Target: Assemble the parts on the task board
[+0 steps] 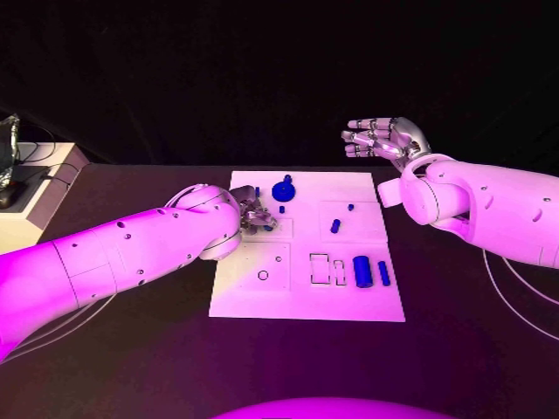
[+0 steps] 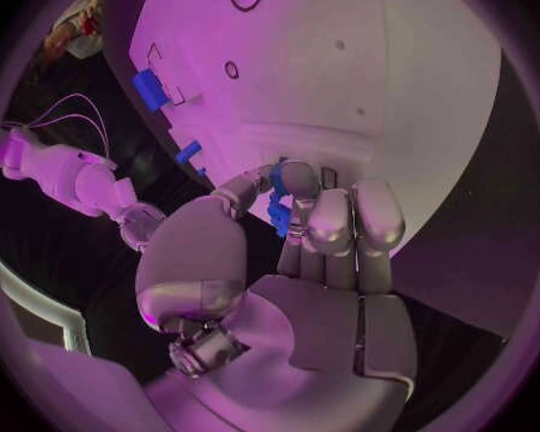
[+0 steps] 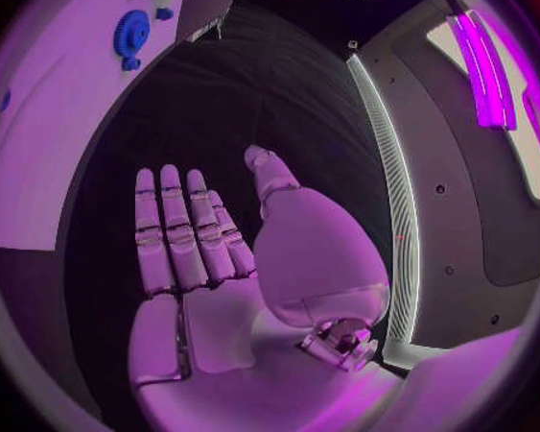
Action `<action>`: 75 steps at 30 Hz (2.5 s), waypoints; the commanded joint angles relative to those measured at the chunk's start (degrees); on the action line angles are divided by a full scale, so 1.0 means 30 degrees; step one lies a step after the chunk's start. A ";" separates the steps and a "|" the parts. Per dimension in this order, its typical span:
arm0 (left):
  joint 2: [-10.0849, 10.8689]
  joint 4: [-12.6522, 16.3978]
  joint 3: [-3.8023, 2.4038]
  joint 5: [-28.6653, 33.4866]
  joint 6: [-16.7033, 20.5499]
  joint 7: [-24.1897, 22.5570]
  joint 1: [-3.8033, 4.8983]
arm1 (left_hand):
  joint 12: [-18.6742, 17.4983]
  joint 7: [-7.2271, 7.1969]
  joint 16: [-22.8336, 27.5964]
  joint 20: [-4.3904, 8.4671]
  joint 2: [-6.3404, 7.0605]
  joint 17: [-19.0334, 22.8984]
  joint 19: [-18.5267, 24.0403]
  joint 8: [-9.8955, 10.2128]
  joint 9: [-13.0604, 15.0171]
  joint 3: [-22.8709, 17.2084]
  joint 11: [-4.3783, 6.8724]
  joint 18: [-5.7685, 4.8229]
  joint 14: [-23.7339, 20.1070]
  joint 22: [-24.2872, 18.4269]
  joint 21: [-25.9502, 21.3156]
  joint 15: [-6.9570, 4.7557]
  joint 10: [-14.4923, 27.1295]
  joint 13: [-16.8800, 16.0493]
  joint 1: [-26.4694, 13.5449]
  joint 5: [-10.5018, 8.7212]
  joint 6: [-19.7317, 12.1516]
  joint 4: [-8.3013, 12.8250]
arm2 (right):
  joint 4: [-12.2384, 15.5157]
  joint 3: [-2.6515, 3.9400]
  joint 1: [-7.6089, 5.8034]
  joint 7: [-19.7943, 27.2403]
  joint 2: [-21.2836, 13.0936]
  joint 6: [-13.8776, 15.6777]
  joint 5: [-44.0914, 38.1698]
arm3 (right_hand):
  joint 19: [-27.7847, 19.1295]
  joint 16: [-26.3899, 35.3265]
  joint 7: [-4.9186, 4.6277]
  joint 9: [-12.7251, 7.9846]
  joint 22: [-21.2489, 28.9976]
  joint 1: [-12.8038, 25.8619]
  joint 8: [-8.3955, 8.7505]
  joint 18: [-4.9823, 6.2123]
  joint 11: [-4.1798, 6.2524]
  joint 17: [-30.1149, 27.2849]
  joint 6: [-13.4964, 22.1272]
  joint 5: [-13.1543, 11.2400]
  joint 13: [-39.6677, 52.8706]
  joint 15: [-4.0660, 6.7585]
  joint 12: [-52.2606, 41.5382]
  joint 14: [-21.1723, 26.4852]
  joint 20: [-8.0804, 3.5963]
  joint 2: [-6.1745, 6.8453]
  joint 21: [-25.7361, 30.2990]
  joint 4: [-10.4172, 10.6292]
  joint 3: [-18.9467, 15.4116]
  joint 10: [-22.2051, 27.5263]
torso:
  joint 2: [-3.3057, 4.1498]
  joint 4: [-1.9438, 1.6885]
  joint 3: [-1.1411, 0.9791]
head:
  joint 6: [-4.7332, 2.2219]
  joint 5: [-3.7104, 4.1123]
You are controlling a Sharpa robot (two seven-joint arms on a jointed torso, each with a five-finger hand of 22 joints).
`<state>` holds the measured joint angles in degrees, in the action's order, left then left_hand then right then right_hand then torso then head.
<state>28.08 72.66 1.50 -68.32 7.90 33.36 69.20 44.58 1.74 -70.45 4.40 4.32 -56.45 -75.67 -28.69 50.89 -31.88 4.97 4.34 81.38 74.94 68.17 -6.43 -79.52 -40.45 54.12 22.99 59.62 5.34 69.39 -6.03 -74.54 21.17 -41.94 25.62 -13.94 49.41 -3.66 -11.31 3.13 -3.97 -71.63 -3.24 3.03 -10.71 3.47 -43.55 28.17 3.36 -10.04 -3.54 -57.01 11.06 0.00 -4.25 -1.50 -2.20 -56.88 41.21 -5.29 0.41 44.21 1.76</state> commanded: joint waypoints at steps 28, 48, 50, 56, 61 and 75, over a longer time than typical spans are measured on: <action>-0.0069 -0.0267 0.0127 0.0554 -0.1155 0.0433 -0.0148 | 0.0256 -0.1623 -0.0070 0.0345 -0.0219 0.0089 -0.0162 0.0212 0.0302 0.6617 0.0277 -0.0417 -0.0018 0.0750 -0.0319 -0.0153 0.0095 0.0174 0.1362 -0.0059 0.1757 -0.3640 | -0.0009 0.0010 0.0080 0.0123 -0.0004 -0.0402 -0.0161 | -0.0188 0.0096 -0.0615 -0.0025 0.0033 0.0127 0.0100 0.0228 -0.0031 -0.0032 0.0085 0.0065 -0.0019 -0.0064 0.0060 0.0278 0.0042 -0.0059 0.0074 -0.0081 0.0016 -0.0064 | -0.0019 0.0006 0.0014 | 0.0006 0.0014; 0.0265 0.0133 0.0111 0.0496 -0.0934 0.0428 -0.0156 | 0.0410 -0.1603 -0.0184 0.0437 -0.1667 -0.0097 -0.0301 0.0067 0.0353 1.4109 0.0264 -0.0471 -0.0001 0.1038 -0.0367 -0.0158 0.0086 0.0295 0.2610 -0.0209 0.1869 -0.5017 | 0.0020 0.0010 0.0139 0.0135 -0.0102 -0.0363 -0.0161 | -0.0227 0.0101 -0.0642 -0.0027 0.0032 0.0138 0.0103 0.0217 -0.0039 -0.0035 0.0110 0.0066 -0.0018 -0.0070 0.0057 0.0319 0.0050 -0.0059 0.0074 -0.0065 -0.0019 -0.0073 | -0.0014 -0.0001 0.0022 | -0.0013 0.0065; 0.0326 0.0233 0.0106 0.0493 -0.0933 0.0433 -0.0157 | 0.0419 -0.1597 -0.0192 0.0445 -0.1639 -0.0115 -0.0304 0.0061 0.0351 1.4411 0.0265 -0.0476 -0.0004 0.1052 -0.0378 -0.0161 0.0085 0.0299 0.2570 -0.0699 0.1876 -0.5192 | 0.0025 0.0010 0.0144 0.0135 -0.0114 -0.0361 -0.0161 | -0.0227 0.0101 -0.0642 -0.0027 0.0032 0.0138 0.0103 0.0217 -0.0039 -0.0035 0.0110 0.0066 -0.0018 -0.0070 0.0057 0.0319 0.0050 -0.0059 0.0074 -0.0065 -0.0019 -0.0073 | -0.0018 0.0001 0.0021 | -0.0018 0.0076; 0.0491 0.0500 0.0083 0.0492 -0.0971 0.0470 -0.0158 | 0.0444 -0.1584 -0.0209 0.0465 -0.1259 -0.0151 -0.0320 0.0045 0.0343 1.4291 0.0255 -0.0486 0.0000 0.1096 -0.0391 -0.0162 0.0083 0.0299 0.2323 -0.3725 0.1909 -0.5952 | 0.0030 0.0010 0.0161 0.0128 -0.0130 -0.0362 -0.0170 | -0.0255 0.0096 -0.0647 -0.0026 0.0032 0.0020 0.0100 0.0209 -0.0037 -0.0033 0.0081 0.0053 -0.0019 -0.0076 0.0058 0.0339 0.0051 0.0014 0.0074 -0.0173 -0.0024 -0.0094 | -0.0025 -0.0002 0.0016 | -0.0021 0.0089; 0.0658 0.0706 0.0008 0.0492 -0.0907 0.0463 -0.0159 | 0.0452 -0.1578 -0.0211 0.0473 -0.0901 -0.0171 -0.0340 0.0034 0.0337 1.3899 0.0252 -0.0492 0.0002 0.1138 -0.0417 -0.0160 0.0095 0.0307 0.2336 -0.3940 0.1908 -0.6386 | 0.0034 0.0010 0.0173 0.0122 -0.0152 -0.0361 -0.0178 | -0.0255 0.0096 -0.0647 -0.0026 0.0032 0.0020 0.0100 0.0209 -0.0037 -0.0033 0.0081 0.0053 -0.0019 -0.0076 0.0058 0.0339 0.0051 0.0014 0.0074 -0.0173 -0.0024 -0.0094 | -0.0026 0.0001 0.0015 | -0.0026 0.0093; 0.1697 0.1907 -0.1188 0.1040 -0.0714 0.0102 -0.0209 | 0.0411 -0.1494 -0.0044 0.0571 0.0419 0.0011 -0.0264 0.0143 0.0275 1.2684 0.0220 -0.0496 -0.0068 0.1116 -0.0686 -0.0192 0.0261 0.0279 0.1654 -0.6664 0.1738 -0.7231 | 0.0084 0.0010 0.0253 0.0115 -0.0324 -0.0337 -0.0244 | -0.0312 0.0102 -0.0644 -0.0018 0.0035 -0.0088 0.0091 0.0196 -0.0023 -0.0038 -0.0064 -0.0057 -0.0019 -0.0081 0.0057 0.0448 0.0056 0.0049 0.0078 -0.0387 0.0000 -0.0159 | -0.0033 -0.0001 0.0016 | -0.0188 0.0126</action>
<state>33.09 77.92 -2.04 -66.69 6.12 34.41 68.55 45.70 -2.81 -70.58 5.95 5.65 -56.37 -76.59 -28.25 51.75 6.45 5.67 3.46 81.05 74.91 66.05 -6.75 -78.79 -39.58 58.87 3.21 64.77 -16.36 69.53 -6.03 -73.80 21.05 -42.87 25.38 -14.07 48.79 -3.66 -11.31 3.13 -3.92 -71.63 -3.24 3.04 -10.71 3.43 -43.55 28.17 3.36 -10.25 -3.54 -55.99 11.26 0.00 -4.24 -2.30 -2.19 -56.88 41.12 -5.27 0.44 43.74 2.03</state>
